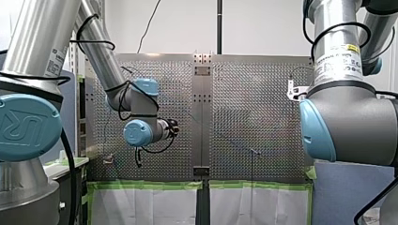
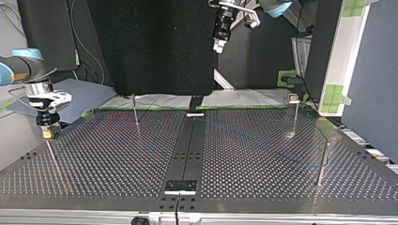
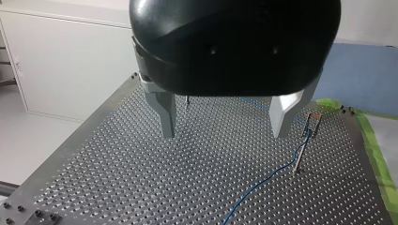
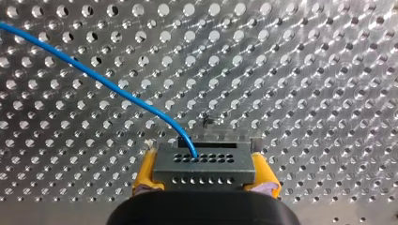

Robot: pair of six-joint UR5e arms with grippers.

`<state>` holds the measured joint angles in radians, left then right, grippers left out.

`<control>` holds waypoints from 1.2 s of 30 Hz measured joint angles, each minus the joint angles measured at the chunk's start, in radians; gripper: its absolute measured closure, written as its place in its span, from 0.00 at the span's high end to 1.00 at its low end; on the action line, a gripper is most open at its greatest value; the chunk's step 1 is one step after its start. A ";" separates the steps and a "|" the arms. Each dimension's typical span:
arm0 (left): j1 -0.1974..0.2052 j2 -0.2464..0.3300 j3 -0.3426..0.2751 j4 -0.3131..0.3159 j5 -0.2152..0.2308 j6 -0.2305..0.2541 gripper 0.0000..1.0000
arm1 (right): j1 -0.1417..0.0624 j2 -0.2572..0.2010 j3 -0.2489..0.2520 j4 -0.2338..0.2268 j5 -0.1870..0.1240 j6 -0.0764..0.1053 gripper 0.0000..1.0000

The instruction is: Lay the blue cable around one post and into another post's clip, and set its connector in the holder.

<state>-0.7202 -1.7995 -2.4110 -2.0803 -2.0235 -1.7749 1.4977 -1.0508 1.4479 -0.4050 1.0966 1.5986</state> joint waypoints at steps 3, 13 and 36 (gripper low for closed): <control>0.002 0.000 0.000 0.000 0.002 0.000 1.00 | 0.000 0.000 -0.003 -0.002 -0.012 0.001 0.01; 0.005 0.000 0.000 -0.004 0.007 0.001 1.00 | -0.001 0.002 -0.008 -0.005 -0.034 0.003 0.01; 0.006 0.000 0.000 -0.007 0.007 0.003 1.00 | -0.021 0.006 -0.008 -0.030 -0.065 0.006 0.01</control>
<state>-0.7146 -1.7991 -2.4110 -2.0875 -2.0163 -1.7717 1.4769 -1.0444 1.4397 -0.4346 1.0317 1.6049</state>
